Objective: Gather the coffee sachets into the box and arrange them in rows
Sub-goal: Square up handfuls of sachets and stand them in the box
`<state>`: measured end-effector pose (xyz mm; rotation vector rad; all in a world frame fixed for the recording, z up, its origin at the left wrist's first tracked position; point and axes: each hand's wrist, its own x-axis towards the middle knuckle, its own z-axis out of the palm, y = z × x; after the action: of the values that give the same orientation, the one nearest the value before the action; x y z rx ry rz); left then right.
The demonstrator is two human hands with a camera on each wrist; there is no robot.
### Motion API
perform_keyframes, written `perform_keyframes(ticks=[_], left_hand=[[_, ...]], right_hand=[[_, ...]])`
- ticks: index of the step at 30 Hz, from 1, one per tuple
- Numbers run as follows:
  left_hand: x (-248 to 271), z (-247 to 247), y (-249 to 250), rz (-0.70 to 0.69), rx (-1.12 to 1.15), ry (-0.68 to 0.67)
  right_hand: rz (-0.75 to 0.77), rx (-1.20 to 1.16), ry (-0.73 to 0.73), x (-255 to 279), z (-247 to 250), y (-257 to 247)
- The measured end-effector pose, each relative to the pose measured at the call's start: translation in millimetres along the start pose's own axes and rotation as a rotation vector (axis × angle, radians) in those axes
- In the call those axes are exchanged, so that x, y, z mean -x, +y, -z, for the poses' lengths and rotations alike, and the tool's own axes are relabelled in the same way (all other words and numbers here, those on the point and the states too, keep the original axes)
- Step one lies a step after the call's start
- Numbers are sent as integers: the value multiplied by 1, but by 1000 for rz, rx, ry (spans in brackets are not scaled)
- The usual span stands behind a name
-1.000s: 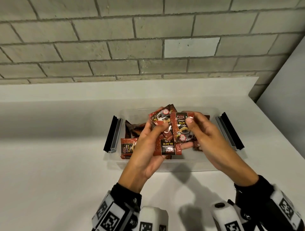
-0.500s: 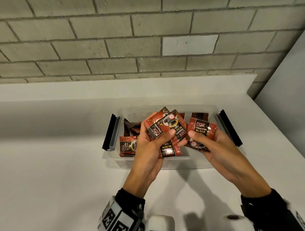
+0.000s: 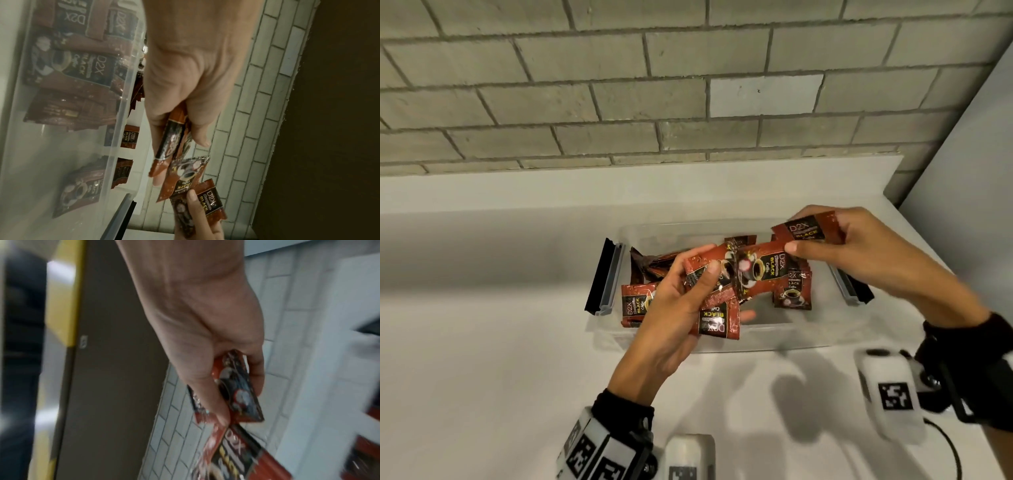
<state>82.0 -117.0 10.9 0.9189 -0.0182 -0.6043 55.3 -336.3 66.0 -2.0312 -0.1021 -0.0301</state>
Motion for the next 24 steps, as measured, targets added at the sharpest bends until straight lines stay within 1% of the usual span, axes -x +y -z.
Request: perform_keyframes(ticks=[2, 3, 5, 9, 11, 13, 14, 15, 17, 18, 20, 21, 24], left_hand=[[0, 0, 0, 24, -59, -24], [1, -1, 1, 34, -93, -43], [2, -3, 1, 54, -139, -81], [4, -5, 1, 88, -154, -129], [3, -5, 1, 95, -153, -108], [1, -5, 0, 83, -148, -55], [0, -4, 0, 70, -140, -25], [-2, -4, -1, 53, -127, 2], [-3, -2, -2, 5, -91, 44], [-3, -1, -3, -22, -73, 65], [-4, 0, -4, -74, -50, 98], [-6, -1, -4, -95, -42, 106], [-8, -3, -6, -152, -31, 132]], right_hand=[[82, 297, -146, -8, 7, -13], [109, 418, -188, -13, 7, -17], [133, 560, -233, -23, 5, -24], [129, 612, -301, -33, -3, -24], [119, 617, -322, -33, -7, -20], [106, 593, -295, -32, -8, -16], [94, 551, -239, -31, -7, -13], [60, 462, -155, -28, -5, -9], [-61, 130, 21, -20, -5, -3], [-132, -71, 75, -14, -7, 1], [-253, -455, 102, -2, -15, 13], [-293, -599, 104, 3, -19, 20], [-359, -854, 194, 13, -30, 32]])
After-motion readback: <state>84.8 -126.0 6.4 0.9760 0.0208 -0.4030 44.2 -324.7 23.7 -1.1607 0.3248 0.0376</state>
